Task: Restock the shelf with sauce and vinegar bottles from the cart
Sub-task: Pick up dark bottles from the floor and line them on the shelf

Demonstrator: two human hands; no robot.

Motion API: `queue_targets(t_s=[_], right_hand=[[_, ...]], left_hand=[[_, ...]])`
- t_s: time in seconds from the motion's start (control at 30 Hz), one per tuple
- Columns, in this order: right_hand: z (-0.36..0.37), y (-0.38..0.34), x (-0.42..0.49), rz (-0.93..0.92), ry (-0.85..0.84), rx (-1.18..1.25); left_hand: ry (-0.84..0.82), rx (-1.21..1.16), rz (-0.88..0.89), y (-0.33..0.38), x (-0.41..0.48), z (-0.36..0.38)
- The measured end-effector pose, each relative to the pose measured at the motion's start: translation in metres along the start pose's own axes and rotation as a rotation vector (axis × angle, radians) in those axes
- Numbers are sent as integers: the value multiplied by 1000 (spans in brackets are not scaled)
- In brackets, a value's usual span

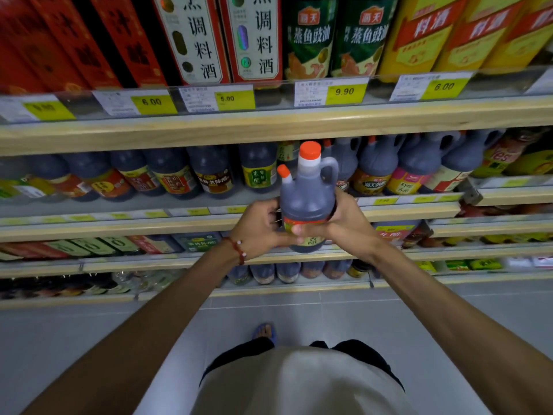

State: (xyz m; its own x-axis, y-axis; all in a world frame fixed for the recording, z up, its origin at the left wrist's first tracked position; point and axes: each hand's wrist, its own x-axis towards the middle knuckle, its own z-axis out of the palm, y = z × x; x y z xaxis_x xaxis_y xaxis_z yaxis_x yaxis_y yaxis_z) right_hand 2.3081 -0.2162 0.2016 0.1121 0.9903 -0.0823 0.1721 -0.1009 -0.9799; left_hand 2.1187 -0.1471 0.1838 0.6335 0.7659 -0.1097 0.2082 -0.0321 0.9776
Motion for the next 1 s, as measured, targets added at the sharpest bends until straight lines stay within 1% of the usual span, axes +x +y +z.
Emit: queue_targets(t_s=[0.1,0.17,0.2,0.27,0.3,0.37,0.5,0.57,0.73,0.9,1.0], right_hand=[[-16,-7,-1,-34,-193,-80],[-24,-10,3,-60,-262,-189],[-27,-9,7,-79,-265,-296],[-28,-8,15,-93,-208,-552],[-26,-8,17,-71,-165,-607],[-19,-6,22,-66,-64,-613],[1,6,34,-185,168,-638],[8,14,42,-215,234,-634],[22,33,62,-242,331,-638],[33,51,80,-227,425,-706],[37,55,87,-210,460,-787]], left_hand=[[101,38,21,-2,-5,15],[177,45,46,-5,-7,23],[212,72,68,-6,-7,26],[276,161,122,-3,-5,30],[310,211,142,-2,-1,29],[384,279,164,-2,9,26],[535,460,176,-17,36,20],[582,505,200,-24,46,18],[535,442,258,-44,68,3],[534,508,229,-58,86,-3],[552,467,207,-68,92,-6]])
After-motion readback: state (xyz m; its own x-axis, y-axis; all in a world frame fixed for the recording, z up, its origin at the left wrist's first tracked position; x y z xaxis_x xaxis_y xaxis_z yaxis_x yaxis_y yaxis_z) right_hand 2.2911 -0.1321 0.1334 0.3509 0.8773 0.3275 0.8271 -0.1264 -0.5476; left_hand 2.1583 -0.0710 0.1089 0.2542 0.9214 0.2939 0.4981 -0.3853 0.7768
